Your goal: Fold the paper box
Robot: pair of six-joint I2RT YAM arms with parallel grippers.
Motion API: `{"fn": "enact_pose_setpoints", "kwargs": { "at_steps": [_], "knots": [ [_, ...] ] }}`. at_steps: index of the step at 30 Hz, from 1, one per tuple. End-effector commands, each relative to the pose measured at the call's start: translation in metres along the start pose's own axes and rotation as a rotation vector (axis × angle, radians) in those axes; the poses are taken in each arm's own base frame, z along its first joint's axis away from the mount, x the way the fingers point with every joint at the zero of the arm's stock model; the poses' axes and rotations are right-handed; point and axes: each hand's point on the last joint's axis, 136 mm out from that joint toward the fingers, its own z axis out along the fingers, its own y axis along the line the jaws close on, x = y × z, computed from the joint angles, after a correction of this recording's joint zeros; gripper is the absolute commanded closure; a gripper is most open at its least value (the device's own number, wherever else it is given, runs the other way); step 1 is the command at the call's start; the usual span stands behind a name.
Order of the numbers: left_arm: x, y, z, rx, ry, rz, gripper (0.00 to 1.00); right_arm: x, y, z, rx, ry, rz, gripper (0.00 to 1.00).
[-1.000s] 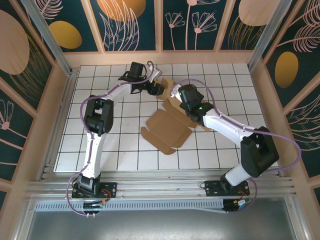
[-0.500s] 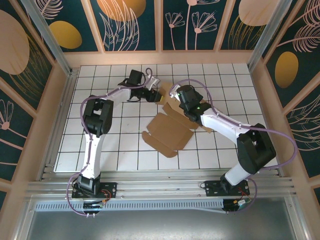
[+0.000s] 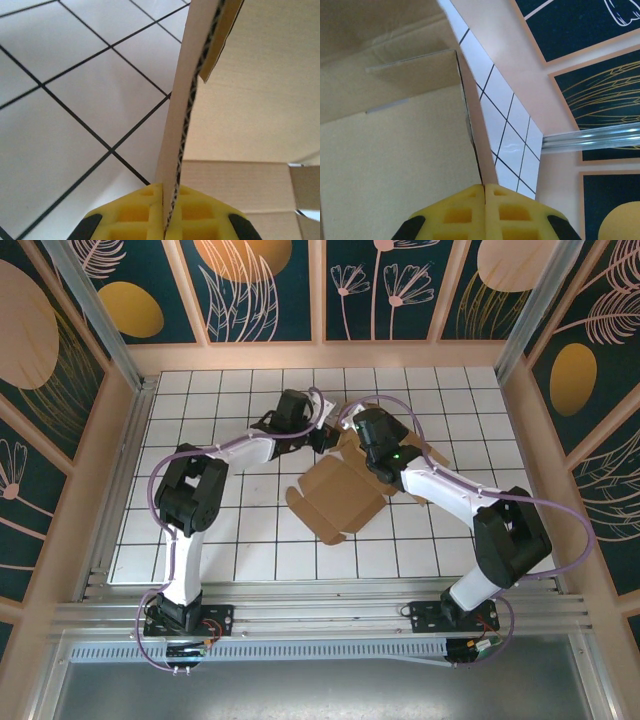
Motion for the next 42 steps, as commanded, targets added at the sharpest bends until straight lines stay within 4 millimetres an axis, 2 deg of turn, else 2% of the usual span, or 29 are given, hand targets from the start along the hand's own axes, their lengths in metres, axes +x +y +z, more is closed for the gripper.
{"fn": "enact_pose_setpoints", "kwargs": {
  "at_steps": [1,6,15,20,23,25,27,30,32,34,37,38,41,42],
  "knots": [
    [-0.019,-0.009,-0.006,-0.045,-0.118,-0.011,1.0,-0.012,0.019,-0.002,-0.035,-0.052,0.045,1.0],
    [0.0,-0.027,-0.003,-0.031,-0.16,-0.013,1.0,-0.013,0.038,-0.006,-0.084,-0.078,0.075,0.99],
    [0.035,-0.046,-0.002,0.0,-0.202,-0.046,1.0,-0.009,0.068,-0.021,-0.246,-0.109,0.186,0.94],
    [0.057,-0.044,0.004,-0.026,-0.177,-0.063,1.0,-0.001,0.094,-0.034,-0.372,-0.095,0.218,0.84],
    [0.069,-0.045,0.005,-0.06,-0.162,-0.025,1.0,-0.002,0.098,-0.045,-0.448,-0.075,0.274,0.75],
    [0.074,-0.045,0.005,-0.094,-0.153,0.022,1.0,-0.009,0.09,-0.056,-0.487,-0.088,0.341,0.68],
    [0.089,-0.042,0.007,-0.127,-0.125,0.058,1.0,-0.021,0.078,-0.073,-0.535,-0.133,0.395,0.6],
    [0.1,-0.034,0.011,-0.165,-0.116,0.092,1.0,-0.042,0.056,-0.1,-0.6,-0.224,0.466,0.34],
    [0.107,-0.029,0.012,-0.184,-0.114,0.117,1.0,-0.05,0.036,-0.11,-0.592,-0.267,0.518,0.23],
    [0.113,-0.027,0.013,-0.191,-0.11,0.143,1.0,-0.056,0.009,-0.114,-0.579,-0.299,0.6,0.18],
    [0.114,-0.027,0.009,-0.2,-0.127,0.165,1.0,-0.053,-0.036,-0.105,-0.614,-0.31,0.782,0.15],
    [0.114,-0.027,0.007,-0.204,-0.132,0.168,1.0,-0.046,-0.05,-0.096,-0.631,-0.297,0.856,0.15],
    [0.112,-0.028,0.004,-0.21,-0.138,0.175,1.0,-0.021,-0.07,-0.066,-0.71,-0.205,1.052,0.15],
    [0.111,-0.028,0.004,-0.211,-0.141,0.176,1.0,-0.013,-0.071,-0.055,-0.742,-0.158,1.106,0.17]
  ]
}}
